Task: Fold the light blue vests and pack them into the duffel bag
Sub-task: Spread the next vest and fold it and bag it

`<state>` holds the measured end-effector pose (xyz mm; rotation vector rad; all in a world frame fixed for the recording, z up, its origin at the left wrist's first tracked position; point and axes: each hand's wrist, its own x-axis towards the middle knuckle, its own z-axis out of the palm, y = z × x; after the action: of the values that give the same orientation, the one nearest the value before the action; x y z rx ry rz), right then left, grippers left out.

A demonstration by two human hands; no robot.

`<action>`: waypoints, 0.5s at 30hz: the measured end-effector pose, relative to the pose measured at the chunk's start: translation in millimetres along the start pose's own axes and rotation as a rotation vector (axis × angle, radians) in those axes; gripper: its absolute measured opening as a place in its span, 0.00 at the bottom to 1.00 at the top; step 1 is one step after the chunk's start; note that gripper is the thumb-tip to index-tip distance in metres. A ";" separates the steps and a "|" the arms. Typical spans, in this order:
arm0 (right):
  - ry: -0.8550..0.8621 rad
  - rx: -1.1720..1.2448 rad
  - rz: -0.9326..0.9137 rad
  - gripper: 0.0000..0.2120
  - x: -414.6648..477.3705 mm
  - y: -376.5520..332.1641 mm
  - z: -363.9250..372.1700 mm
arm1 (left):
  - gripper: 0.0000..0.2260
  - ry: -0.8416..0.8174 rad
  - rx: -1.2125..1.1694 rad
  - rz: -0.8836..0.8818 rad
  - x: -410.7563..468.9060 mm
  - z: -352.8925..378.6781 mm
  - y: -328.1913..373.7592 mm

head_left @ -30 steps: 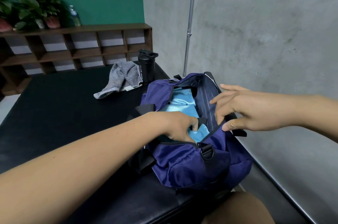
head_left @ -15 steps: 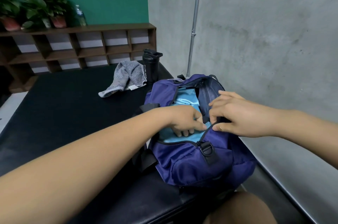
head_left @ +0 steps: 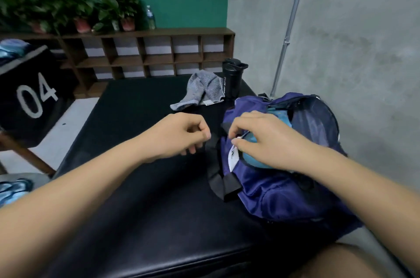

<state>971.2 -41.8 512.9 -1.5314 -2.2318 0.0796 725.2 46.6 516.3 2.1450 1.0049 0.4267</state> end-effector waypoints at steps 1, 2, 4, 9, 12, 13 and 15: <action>-0.001 0.022 -0.018 0.02 9.8 -12.3 10.4 | 0.06 0.022 0.008 -0.026 -12.7 -8.9 -11.6; 0.001 0.046 -0.033 0.02 19.3 -25.5 21.0 | 0.06 0.039 0.018 -0.053 -25.6 -18.3 -23.5; -0.002 0.097 -0.047 0.03 37.7 -49.4 43.6 | 0.06 0.066 0.034 -0.111 -51.7 -36.4 -46.5; -0.068 0.233 -0.024 0.04 73.5 -103.0 102.3 | 0.06 0.144 0.048 -0.234 -114.1 -76.5 -104.8; -0.115 0.302 0.008 0.05 89.1 -135.5 139.6 | 0.06 0.180 0.061 -0.301 -153.7 -100.1 -139.3; -0.129 0.319 0.011 0.06 93.7 -145.8 152.7 | 0.06 0.194 0.063 -0.322 -166.7 -107.7 -150.6; -0.159 0.342 0.009 0.06 102.1 -164.6 179.4 | 0.06 0.235 0.075 -0.365 -191.7 -121.9 -172.8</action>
<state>728.6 20.7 429.3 -1.3877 -2.1883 0.5730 443.0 32.4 475.4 1.9478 1.5328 0.4741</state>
